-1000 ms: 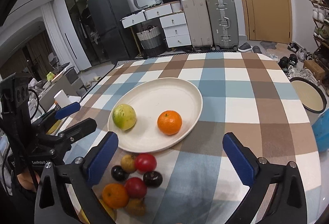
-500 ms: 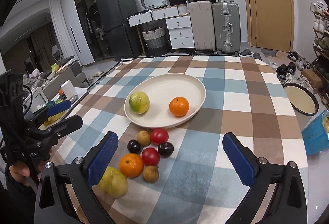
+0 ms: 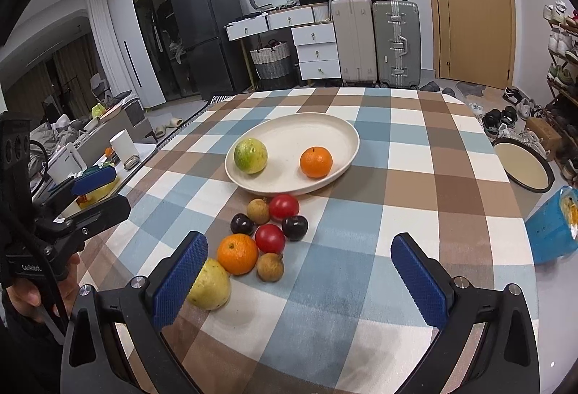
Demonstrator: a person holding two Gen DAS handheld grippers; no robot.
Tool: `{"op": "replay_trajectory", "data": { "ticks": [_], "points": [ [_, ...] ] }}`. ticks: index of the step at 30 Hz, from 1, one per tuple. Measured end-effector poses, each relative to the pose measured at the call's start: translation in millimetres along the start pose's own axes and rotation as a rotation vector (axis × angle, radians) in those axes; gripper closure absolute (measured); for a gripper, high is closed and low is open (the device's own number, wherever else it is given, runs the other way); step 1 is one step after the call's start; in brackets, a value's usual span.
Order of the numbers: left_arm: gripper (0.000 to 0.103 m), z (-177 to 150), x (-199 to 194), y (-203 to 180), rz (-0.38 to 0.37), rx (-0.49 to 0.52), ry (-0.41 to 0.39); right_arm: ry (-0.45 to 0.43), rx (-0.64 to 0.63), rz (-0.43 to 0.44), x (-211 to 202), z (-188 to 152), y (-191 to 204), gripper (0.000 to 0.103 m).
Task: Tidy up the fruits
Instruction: 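Move both tools back toward the remaining fruit cluster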
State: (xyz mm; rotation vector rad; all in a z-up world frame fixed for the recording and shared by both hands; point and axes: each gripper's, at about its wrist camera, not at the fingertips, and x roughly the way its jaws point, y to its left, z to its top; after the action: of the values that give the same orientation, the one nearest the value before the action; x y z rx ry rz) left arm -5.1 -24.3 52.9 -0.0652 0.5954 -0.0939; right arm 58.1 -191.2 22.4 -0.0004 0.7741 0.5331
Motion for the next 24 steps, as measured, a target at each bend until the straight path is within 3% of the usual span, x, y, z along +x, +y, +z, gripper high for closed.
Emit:
{"op": "replay_trajectory", "data": {
  "ticks": [24],
  "points": [
    [0.001, -30, 30, -16, -0.036, 0.011, 0.072, 0.066, -0.044, -0.004, 17, -25, 7, 0.0]
  ]
}}
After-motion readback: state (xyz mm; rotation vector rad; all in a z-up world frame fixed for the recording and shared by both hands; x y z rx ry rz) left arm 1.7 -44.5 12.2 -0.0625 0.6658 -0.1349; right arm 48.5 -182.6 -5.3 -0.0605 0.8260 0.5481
